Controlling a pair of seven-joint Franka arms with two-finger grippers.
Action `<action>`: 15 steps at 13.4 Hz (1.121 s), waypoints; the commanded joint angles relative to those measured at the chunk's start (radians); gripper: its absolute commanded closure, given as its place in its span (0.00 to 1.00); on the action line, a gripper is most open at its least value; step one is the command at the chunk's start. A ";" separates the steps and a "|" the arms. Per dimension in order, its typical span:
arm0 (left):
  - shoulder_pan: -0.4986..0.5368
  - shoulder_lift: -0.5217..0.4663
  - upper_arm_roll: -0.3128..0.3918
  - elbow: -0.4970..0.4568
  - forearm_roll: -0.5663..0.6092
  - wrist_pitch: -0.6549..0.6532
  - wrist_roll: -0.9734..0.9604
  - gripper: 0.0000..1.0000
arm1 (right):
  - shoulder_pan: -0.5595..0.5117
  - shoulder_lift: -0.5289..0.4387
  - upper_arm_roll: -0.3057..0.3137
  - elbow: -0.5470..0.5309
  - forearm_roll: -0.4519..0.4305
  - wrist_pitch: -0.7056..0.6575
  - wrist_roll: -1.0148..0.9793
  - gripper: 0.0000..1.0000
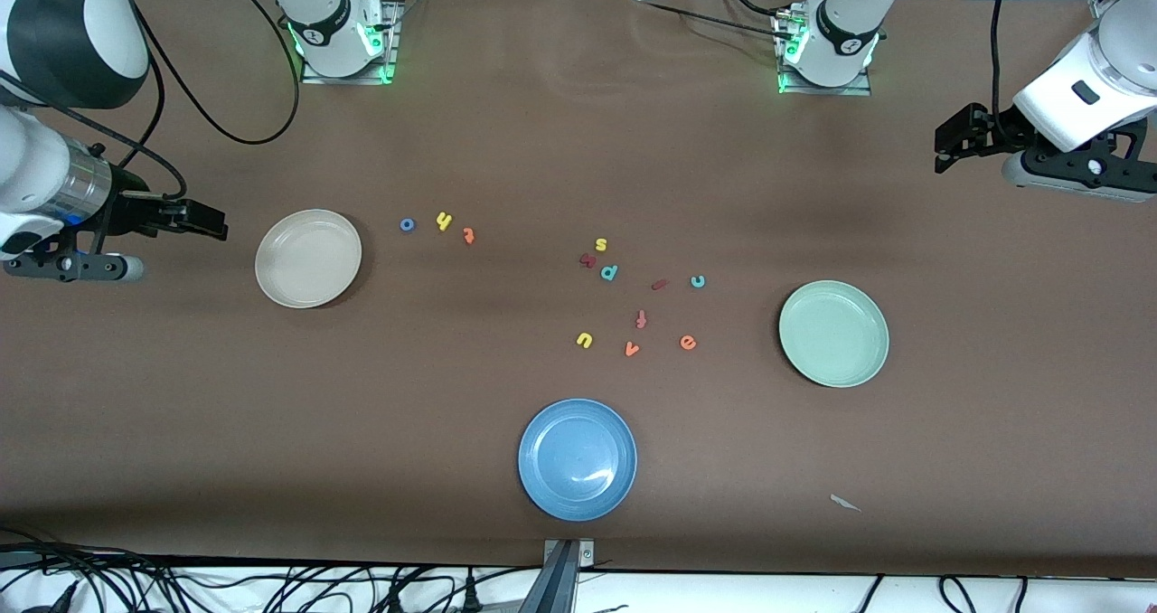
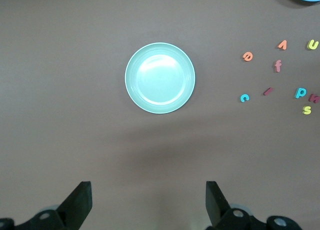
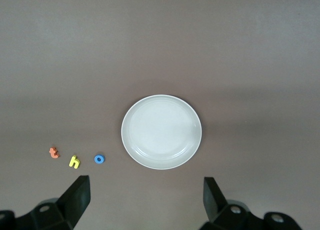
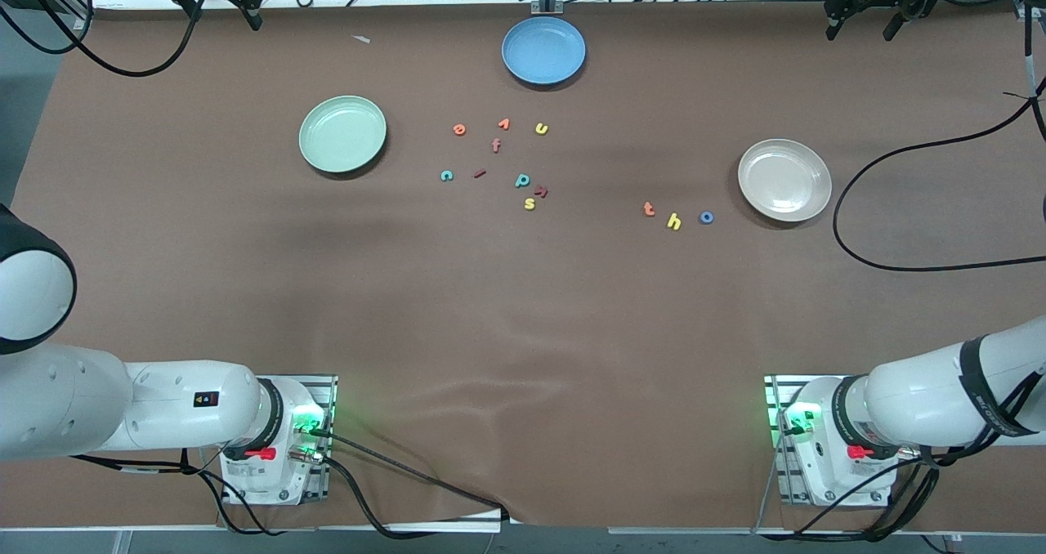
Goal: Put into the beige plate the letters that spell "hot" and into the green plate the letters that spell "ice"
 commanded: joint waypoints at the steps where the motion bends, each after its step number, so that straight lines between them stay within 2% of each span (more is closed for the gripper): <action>1: 0.007 -0.003 -0.002 0.018 -0.025 -0.020 0.013 0.00 | 0.000 -0.009 0.000 0.005 0.008 -0.005 -0.002 0.00; 15: 0.008 -0.001 -0.002 0.018 -0.025 -0.023 0.014 0.00 | -0.001 -0.009 0.000 0.007 0.005 -0.010 -0.002 0.00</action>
